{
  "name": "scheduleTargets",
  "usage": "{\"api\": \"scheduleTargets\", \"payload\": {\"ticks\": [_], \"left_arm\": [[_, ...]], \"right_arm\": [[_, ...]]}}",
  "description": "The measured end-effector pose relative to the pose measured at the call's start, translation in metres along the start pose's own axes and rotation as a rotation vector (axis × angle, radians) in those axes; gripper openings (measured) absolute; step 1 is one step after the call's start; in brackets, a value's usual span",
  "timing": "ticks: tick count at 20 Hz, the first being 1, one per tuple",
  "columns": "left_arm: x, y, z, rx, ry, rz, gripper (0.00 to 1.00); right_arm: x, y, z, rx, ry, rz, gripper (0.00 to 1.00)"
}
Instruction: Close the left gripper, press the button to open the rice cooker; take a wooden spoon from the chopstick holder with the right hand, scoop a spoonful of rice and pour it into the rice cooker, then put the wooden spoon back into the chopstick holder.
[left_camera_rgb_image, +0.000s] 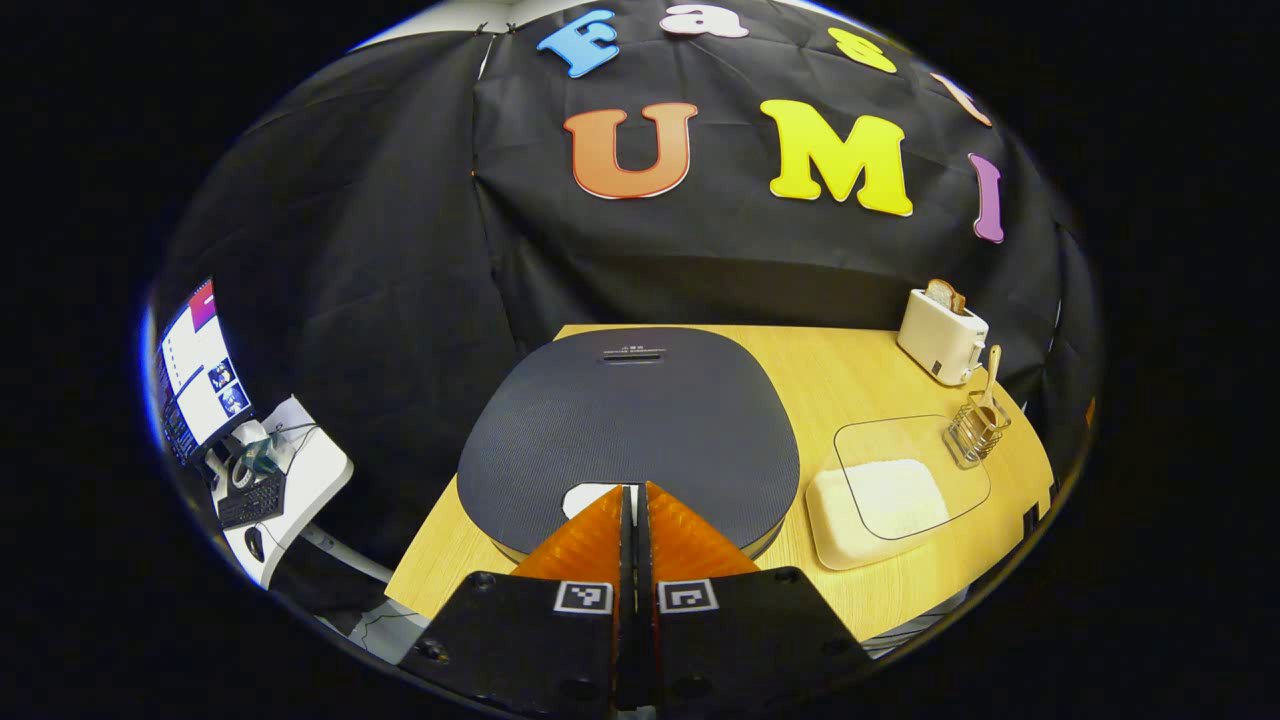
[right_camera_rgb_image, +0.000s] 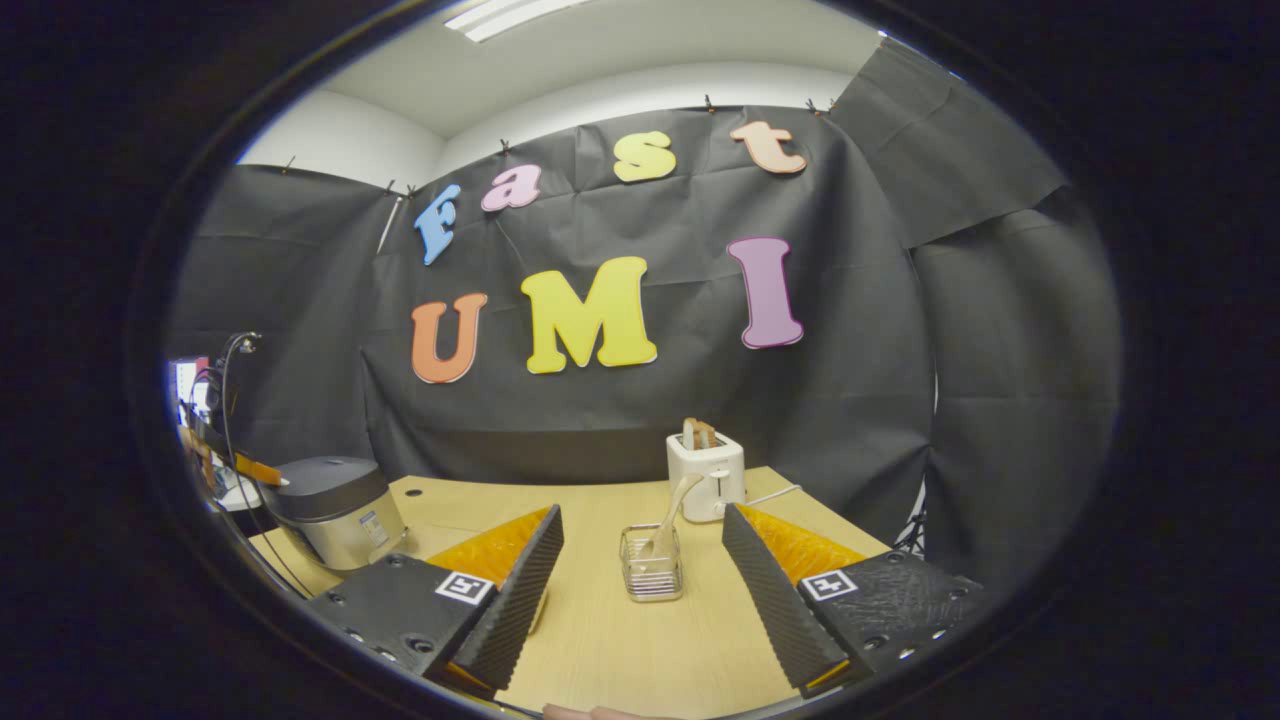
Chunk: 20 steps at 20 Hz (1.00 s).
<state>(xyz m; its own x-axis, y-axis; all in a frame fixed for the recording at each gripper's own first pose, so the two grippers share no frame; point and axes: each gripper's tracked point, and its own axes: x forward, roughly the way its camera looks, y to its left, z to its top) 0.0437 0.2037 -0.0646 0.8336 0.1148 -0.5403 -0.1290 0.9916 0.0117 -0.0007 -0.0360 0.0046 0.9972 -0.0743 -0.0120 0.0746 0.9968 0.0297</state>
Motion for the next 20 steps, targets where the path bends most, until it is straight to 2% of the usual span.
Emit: {"api": "scheduleTargets", "payload": {"ticks": [3, 6, 7, 9, 10, 12, 13, 14, 16, 17, 18, 19, 20], "left_arm": [[0.000, -0.001, 0.000, 0.018, 0.074, -0.002, 0.03], [0.000, 0.001, 0.001, 0.072, 0.108, 0.036, 0.03], [-0.001, 0.002, 0.003, 0.070, 0.108, 0.052, 0.03], [-0.005, 0.003, 0.010, 0.067, 0.082, 0.079, 0.03], [-0.009, 0.002, 0.017, 0.060, 0.047, 0.077, 0.03], [-0.017, 0.001, 0.033, 0.024, -0.028, 0.087, 0.04], [-0.020, 0.001, 0.045, 0.009, -0.071, 0.081, 0.00], [-0.024, -0.003, 0.056, -0.016, -0.105, 0.062, 0.04], [-0.034, -0.013, 0.072, -0.074, -0.163, -0.003, 0.21], [-0.041, -0.017, 0.082, -0.092, -0.199, -0.024, 0.53], [-0.049, -0.016, 0.090, -0.099, -0.235, -0.029, 0.55], [-0.056, -0.017, 0.096, -0.100, -0.271, -0.029, 0.72], [-0.060, -0.021, 0.094, -0.103, -0.278, -0.046, 0.77]], "right_arm": [[0.000, -0.001, 0.001, 0.017, 0.006, 0.000, 0.95], [-0.002, 0.001, 0.003, 0.018, 0.001, 0.009, 0.96], [-0.003, 0.002, 0.004, 0.013, -0.001, 0.012, 0.92], [-0.003, 0.000, 0.004, 0.009, -0.003, 0.011, 0.92], [-0.001, -0.002, 0.003, 0.012, -0.001, 0.007, 0.96], [0.003, -0.006, -0.002, 0.019, 0.014, -0.006, 0.95], [0.005, -0.008, -0.004, 0.020, 0.025, -0.010, 0.95], [0.007, -0.009, -0.008, 0.023, 0.037, -0.014, 0.95], [0.010, -0.011, -0.012, 0.030, 0.053, -0.017, 0.96], [0.012, -0.012, -0.013, 0.033, 0.058, -0.020, 0.96], [0.014, -0.013, -0.014, 0.031, 0.061, -0.022, 0.96], [0.016, -0.016, -0.015, 0.025, 0.062, -0.027, 0.92], [0.019, -0.019, -0.017, 0.019, 0.065, -0.037, 0.96]]}}
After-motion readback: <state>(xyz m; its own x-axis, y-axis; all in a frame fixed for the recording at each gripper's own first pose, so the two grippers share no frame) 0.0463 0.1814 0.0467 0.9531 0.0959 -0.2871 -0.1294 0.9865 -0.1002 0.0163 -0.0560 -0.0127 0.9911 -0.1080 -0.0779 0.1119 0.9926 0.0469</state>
